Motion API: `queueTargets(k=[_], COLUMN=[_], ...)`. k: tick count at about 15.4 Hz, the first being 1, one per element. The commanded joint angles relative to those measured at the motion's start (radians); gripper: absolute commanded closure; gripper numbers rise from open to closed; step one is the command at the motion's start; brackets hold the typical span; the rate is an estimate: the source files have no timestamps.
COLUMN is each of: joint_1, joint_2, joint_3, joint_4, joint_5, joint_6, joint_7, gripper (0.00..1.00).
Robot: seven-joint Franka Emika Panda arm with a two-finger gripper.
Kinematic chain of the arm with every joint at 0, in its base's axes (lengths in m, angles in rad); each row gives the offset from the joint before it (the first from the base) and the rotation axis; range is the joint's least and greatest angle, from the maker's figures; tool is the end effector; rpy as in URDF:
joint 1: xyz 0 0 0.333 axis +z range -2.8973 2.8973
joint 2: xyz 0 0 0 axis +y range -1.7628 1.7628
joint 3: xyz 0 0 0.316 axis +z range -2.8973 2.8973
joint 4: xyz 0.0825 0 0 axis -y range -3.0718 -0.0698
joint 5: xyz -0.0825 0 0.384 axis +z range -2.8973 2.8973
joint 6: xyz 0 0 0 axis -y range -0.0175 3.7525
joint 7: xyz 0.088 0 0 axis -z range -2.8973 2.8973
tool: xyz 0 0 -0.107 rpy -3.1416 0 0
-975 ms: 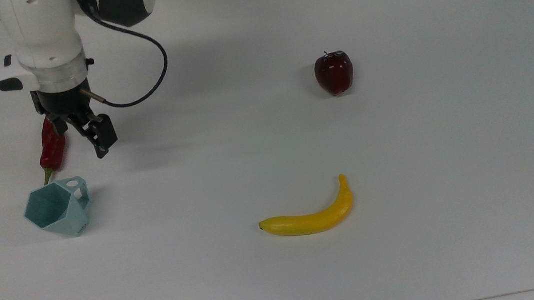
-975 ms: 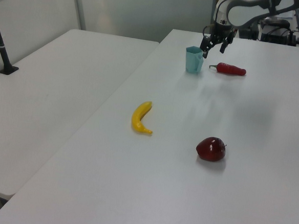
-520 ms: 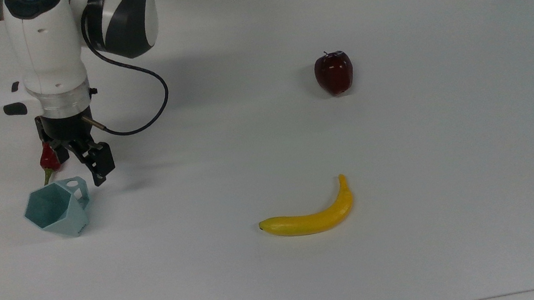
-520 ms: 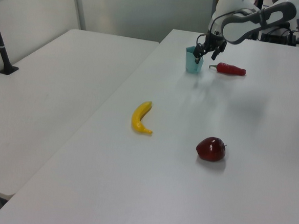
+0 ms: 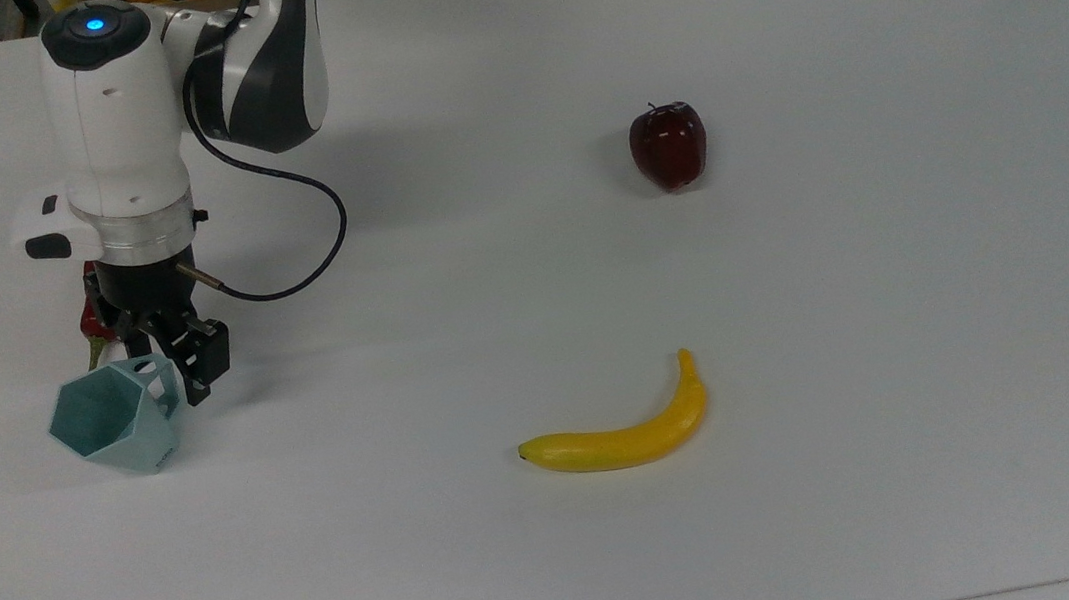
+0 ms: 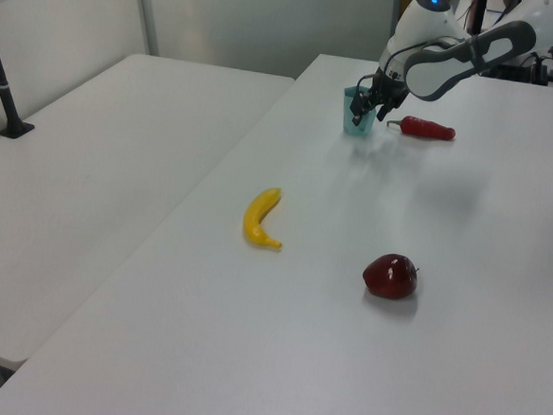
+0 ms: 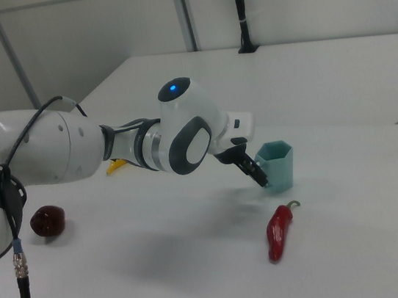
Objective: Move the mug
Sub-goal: 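Close the gripper on the rim of the teal mug, then carry the teal mug across the table toward the red apple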
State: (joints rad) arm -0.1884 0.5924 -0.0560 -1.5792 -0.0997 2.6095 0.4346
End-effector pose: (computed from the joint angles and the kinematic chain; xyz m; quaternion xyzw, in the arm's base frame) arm 0.7137 -0.1683 0.3409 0.9332 -0.2824 0.2205 0.0274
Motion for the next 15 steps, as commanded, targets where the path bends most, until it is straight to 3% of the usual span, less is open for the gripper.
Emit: queueTargets(k=[1, 4, 6, 12, 15], joint_1=[0.001, 0.001, 0.001, 0.02, 0.055], joint_2=[0.006, 0.004, 0.0, -0.071, -0.164], joint_3=[-0.004, -0.004, -0.004, -0.002, 0.008], joint_4=[0.015, 0.011, 0.005, -0.051, -0.126], joint_5=[-0.009, -0.015, -0.031, -0.089, -0.117], joint_6=[0.014, 0.014, 0.012, 0.0, -0.058], joint_7=[0.015, 0.01, 0.01, 0.009, 0.01], gripper=[0.58, 0.84, 0.95, 0.99, 0.99])
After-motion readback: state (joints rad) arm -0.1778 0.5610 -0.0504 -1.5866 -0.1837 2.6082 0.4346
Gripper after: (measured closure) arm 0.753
